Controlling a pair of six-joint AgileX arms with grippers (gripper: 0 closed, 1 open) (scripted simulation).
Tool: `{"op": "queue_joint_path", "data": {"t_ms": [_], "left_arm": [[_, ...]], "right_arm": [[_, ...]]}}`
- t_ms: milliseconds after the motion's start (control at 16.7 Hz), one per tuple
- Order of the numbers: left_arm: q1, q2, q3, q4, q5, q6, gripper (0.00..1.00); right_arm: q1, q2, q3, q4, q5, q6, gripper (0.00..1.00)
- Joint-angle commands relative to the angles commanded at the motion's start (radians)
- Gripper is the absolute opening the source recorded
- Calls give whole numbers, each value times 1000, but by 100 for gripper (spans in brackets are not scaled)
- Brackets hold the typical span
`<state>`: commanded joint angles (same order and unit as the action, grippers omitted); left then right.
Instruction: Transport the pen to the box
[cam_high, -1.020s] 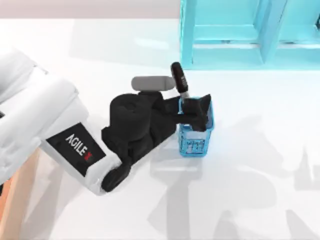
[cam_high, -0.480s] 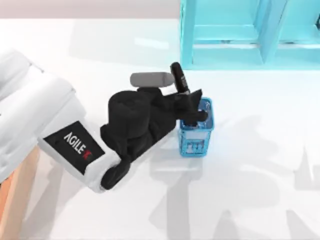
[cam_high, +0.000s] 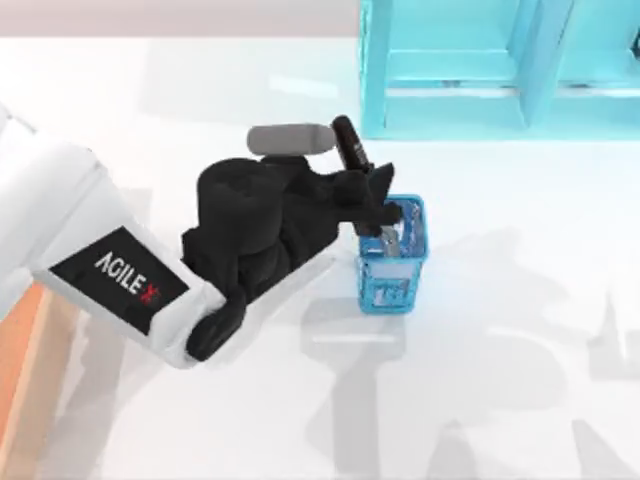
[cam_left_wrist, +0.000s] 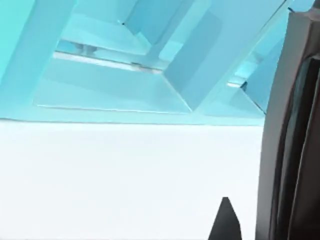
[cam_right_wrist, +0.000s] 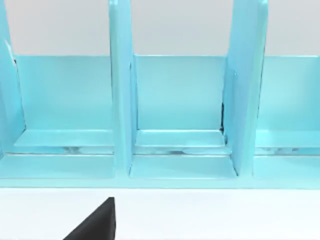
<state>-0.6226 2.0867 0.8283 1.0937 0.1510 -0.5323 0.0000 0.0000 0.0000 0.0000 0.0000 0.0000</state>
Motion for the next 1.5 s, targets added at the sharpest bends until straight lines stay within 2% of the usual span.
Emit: {"op": "queue_joint_path", "data": {"t_ms": [480,660,1140,1320,1500], "left_arm": [[285,-480,-49,-443,263,53,0],[364,-590,-59,-552,340,64,0],[384,-608,-32,-590,369,96,0],[426,-612,52,-681,418,215,0],[499,-608,162,-851,475,420,0]], "right_arm": [[0,0,0,0,0,0,100],[0,0,0,0,0,0,100],[0,0,0,0,0,0,100],[0,0,0,0,0,0,100],[0,0,0,0,0,0,100]]}}
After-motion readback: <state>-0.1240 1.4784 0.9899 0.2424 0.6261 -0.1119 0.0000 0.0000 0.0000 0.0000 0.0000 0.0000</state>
